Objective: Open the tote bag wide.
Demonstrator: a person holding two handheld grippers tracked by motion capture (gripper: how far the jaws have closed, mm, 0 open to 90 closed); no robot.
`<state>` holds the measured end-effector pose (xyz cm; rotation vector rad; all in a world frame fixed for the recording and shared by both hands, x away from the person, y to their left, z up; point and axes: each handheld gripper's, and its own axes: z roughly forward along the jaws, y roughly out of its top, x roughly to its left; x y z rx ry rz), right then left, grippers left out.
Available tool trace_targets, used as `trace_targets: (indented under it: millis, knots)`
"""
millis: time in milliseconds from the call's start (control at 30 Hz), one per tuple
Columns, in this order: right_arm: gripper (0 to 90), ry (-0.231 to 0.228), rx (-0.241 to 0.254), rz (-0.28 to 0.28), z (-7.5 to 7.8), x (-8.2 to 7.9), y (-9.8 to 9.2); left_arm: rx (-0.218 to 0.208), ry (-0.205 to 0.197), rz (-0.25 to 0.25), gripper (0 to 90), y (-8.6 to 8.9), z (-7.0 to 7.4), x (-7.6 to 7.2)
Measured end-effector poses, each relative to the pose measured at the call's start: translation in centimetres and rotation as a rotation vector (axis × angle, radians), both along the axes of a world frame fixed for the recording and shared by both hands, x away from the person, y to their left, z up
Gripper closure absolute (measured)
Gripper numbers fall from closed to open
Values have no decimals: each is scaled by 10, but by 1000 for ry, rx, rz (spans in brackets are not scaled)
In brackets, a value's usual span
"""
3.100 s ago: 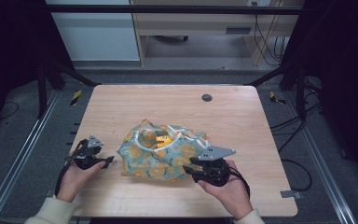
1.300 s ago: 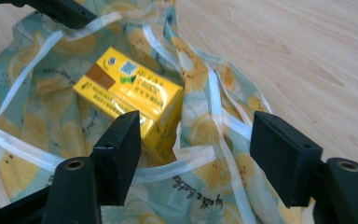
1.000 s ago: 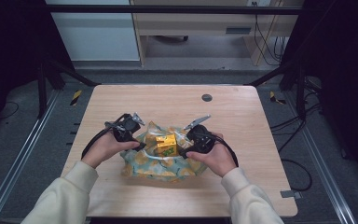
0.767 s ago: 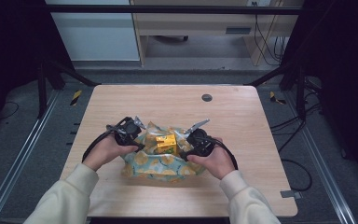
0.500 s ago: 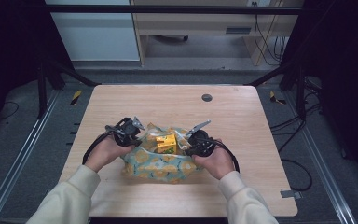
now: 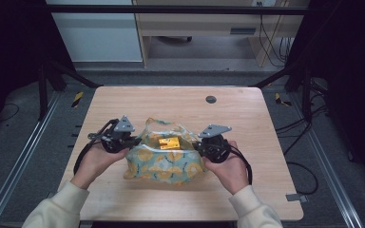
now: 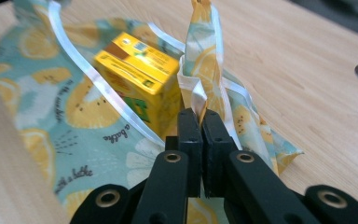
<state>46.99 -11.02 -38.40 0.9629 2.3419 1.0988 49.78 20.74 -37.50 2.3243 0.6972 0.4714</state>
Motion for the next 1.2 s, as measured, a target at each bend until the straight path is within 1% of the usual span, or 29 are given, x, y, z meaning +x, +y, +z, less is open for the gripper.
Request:
trace_targets:
  millis: [33,67,100,133,167,200,233,267,300,333,400,433,467,500,533,600,633,667,733,833,867,933,967,1067,1100,1133,1167,1200]
  knots:
    - [883,0,0,0,0,0,0,0,0,0,873,0,0,0]
    - [882,-27,20,19,1,-11,-2,-4,-1,-9,873,1,-1,-5]
    - [882,-27,20,19,1,-11,-2,-2,-4,-16,873,2,-2,-9]
    - [882,-47,30,36,0,-21,-3,-5,-10,-23,873,3,-3,-13]
    - [882,-47,30,36,0,-21,-3,-15,-16,-29,873,4,-3,-17]
    - [881,-63,42,55,-3,-31,-5,-18,-20,-36,873,5,-3,-20]
    - [881,-63,42,55,-3,-31,-5,-22,-25,-41,873,5,-3,-24]
    - [881,-67,42,60,-4,-35,-6,-34,-30,-49,873,6,-4,-29]
    - [875,-70,57,76,-7,-41,-9,-38,-31,-53,871,7,-5,-31]
    - [874,-71,59,88,-10,-44,-11,-42,-26,-62,870,7,-6,-34]
    - [876,-75,56,93,-12,-46,-12,-45,-22,-80,869,8,-10,-39]
    - [882,-68,51,98,-18,-48,-15,-46,-15,-95,870,7,-15,-42]
    - [885,-62,53,100,-21,-49,-17,-46,-10,-101,872,7,-17,-43]
    - [885,-62,53,100,-21,-49,-17,-46,-10,-101,874,7,-17,-43]
    - [889,-47,53,105,-27,-49,-20,-42,-3,-117,877,6,-23,-46]
    - [891,-40,56,106,-29,-49,-21,-44,1,-119,881,6,-25,-48]
    - [893,-27,57,113,-35,-50,-22,-45,13,-128,888,5,-27,-50]
    - [893,-27,57,113,-35,-50,-22,-33,18,-136,888,4,-30,-51]
    - [895,-10,63,112,-40,-49,-23,-9,32,-141,891,1,-35,-52]
    - [897,10,44,114,-48,-46,-21,25,49,-141,895,-1,-42,-51]
    - [897,17,42,116,-50,-46,-21,46,59,-142,895,-1,-46,-50]
    - [897,22,38,123,-52,-46,-21,49,65,-144,895,-1,-48,-50]
    - [897,35,23,132,-55,-46,-20,65,71,-148,895,-1,-52,-51]
    - [897,58,12,138,-62,-46,-20,83,85,-147,895,-1,-58,-50]
    - [897,58,12,138,-62,-46,-20,83,85,-147,896,-1,-58,-50]
    - [897,74,4,136,-66,-45,-20,88,97,-147,895,-1,-62,-50]
    - [897,74,4,136,-66,-45,-20,88,97,-147,895,-1,-62,-50]
    - [897,92,-1,130,-69,-45,-20,88,104,-148,895,-1,-64,-50]
